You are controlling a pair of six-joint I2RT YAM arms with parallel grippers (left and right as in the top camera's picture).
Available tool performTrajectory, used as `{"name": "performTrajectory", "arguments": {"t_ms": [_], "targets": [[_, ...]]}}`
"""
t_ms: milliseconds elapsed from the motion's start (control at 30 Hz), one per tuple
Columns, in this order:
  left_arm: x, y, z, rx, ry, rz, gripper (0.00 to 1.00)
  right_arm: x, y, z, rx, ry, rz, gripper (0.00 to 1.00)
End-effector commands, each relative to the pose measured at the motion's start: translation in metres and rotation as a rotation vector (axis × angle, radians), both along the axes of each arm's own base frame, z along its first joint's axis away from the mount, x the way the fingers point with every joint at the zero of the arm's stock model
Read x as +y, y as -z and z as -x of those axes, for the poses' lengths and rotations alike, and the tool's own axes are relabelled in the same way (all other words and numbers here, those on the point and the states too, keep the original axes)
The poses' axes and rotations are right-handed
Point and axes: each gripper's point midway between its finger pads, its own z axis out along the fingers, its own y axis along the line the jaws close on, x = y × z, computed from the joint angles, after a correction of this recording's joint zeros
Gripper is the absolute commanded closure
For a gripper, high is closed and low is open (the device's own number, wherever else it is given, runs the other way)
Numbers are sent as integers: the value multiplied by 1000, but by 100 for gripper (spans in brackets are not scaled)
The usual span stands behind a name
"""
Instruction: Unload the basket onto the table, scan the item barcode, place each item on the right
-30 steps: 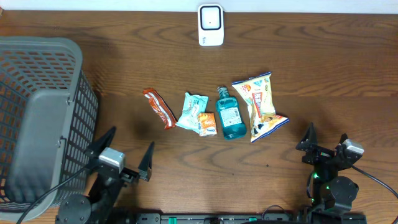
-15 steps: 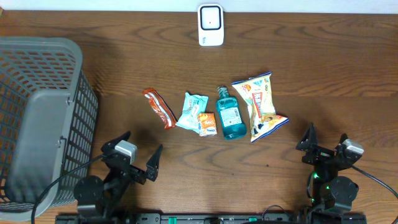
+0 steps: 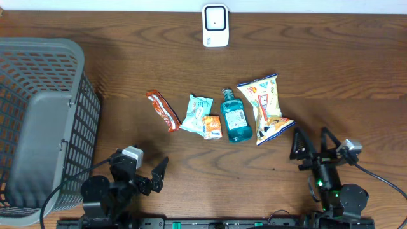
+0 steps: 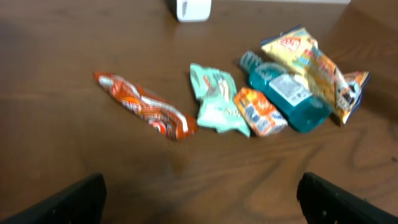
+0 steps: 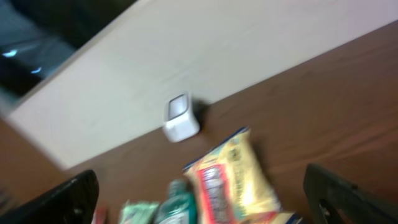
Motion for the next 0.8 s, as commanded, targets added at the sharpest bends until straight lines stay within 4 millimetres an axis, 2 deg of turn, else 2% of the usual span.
{"name": "performTrajectory", "arguments": {"t_ms": [0,167,267,367,433,533,700,767], "targets": [[1,9,5,47,-6,4,2,26,-19,13,29,-153,35,1],[0,24,14,127,-6,7,2,17,-41,12,169,-122,191,1],[0,33,20,173,-6,9,2,14,-57,2,304,-145,240,1],[0,37,23,198,-5,10,2,13,-58,-10,471,-186,268,1],[0,38,23,200,-6,10,2,24,-56,-19,600,-275,308,1],[0,38,23,200,-6,10,2,48,-51,-28,700,-402,328,1],[0,38,23,200,-5,10,2,77,-33,-65,728,-514,289,1],[0,38,23,200,-6,10,2,85,-17,-73,733,-549,360,1]]}}
